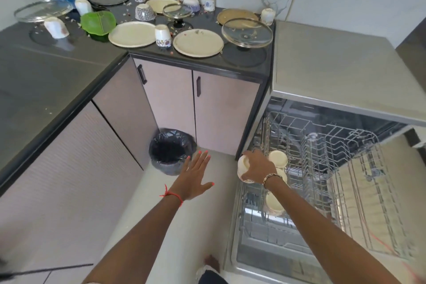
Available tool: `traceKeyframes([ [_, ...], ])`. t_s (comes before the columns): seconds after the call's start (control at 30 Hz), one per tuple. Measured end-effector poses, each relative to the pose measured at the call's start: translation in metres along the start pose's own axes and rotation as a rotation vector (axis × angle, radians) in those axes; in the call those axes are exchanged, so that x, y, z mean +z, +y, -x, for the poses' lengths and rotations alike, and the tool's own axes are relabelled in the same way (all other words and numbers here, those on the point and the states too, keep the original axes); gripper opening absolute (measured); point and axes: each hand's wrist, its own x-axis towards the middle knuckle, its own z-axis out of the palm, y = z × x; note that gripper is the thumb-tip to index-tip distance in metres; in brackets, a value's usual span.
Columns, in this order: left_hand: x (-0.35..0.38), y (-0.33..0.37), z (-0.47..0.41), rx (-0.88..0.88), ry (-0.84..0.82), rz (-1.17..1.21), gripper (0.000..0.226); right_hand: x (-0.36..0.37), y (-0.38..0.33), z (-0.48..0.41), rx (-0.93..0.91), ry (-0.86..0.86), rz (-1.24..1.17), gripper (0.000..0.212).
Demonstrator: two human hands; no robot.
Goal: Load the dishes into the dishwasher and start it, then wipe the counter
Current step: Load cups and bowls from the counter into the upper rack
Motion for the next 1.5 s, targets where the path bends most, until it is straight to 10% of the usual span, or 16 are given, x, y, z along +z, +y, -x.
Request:
traceKeyframes([
  [1.0, 0.118, 0.249, -0.057, 0.099, -0.076, 0.146, 0.097, 0.048, 0.274, 0.079, 0.117, 0.061, -0.242, 0.079],
  [1.5, 0.146, 0.230, -0.074, -0.045, -0.113, 0.128, 0.088, 0.089, 0.324, 0.058, 0.205, -0.048, -0.290, 0.081],
])
